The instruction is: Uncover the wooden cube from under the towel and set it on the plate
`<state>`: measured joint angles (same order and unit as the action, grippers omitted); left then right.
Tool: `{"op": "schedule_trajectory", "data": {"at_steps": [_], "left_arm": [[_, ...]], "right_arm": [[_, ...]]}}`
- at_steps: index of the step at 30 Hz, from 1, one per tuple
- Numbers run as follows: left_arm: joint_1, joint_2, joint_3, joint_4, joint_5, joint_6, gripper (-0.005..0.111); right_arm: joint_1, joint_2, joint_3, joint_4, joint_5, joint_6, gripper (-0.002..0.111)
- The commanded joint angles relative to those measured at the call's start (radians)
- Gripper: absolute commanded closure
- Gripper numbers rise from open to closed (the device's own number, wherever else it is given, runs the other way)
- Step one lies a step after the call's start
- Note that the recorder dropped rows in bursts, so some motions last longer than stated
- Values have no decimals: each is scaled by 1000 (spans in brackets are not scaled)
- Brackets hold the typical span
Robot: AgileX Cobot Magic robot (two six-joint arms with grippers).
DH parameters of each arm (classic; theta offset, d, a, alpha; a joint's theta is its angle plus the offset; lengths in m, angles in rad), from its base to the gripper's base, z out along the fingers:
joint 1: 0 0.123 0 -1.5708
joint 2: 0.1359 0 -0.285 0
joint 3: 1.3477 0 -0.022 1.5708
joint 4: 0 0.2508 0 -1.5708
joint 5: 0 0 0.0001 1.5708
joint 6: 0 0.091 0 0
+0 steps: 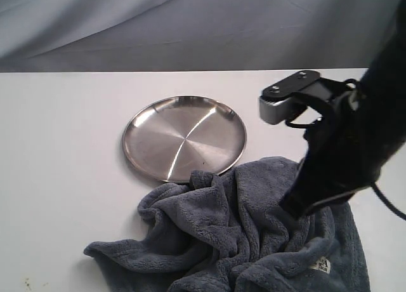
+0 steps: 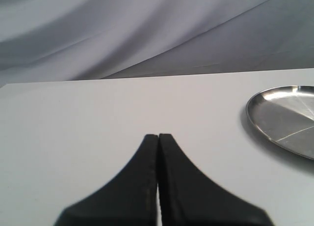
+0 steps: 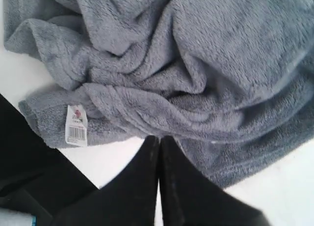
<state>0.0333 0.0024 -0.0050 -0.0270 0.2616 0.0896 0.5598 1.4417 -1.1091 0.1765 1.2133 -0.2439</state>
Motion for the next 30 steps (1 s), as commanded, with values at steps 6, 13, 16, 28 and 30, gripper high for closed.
{"op": "schedule_trajectory", "data": {"at_steps": [6,13,16,28,30], "left_arm": [[2,-2,5,-8,-2,1,107],[2,-2,5,-8,-2,1,107],[2,-2,5,-8,-2,1,107],[2,-2,5,-8,-2,1,107],[2,-2,5,-8,-2,1,107]], "right_arm": [[138,348,-394,-19,8,76,108],[108,485,-581,-213,8,180,108],[54,485,-574,-201,8,169,108],[-164,448,-449,-177,8,96,108],[-179,414,-395,-177,8,92,108]]}}
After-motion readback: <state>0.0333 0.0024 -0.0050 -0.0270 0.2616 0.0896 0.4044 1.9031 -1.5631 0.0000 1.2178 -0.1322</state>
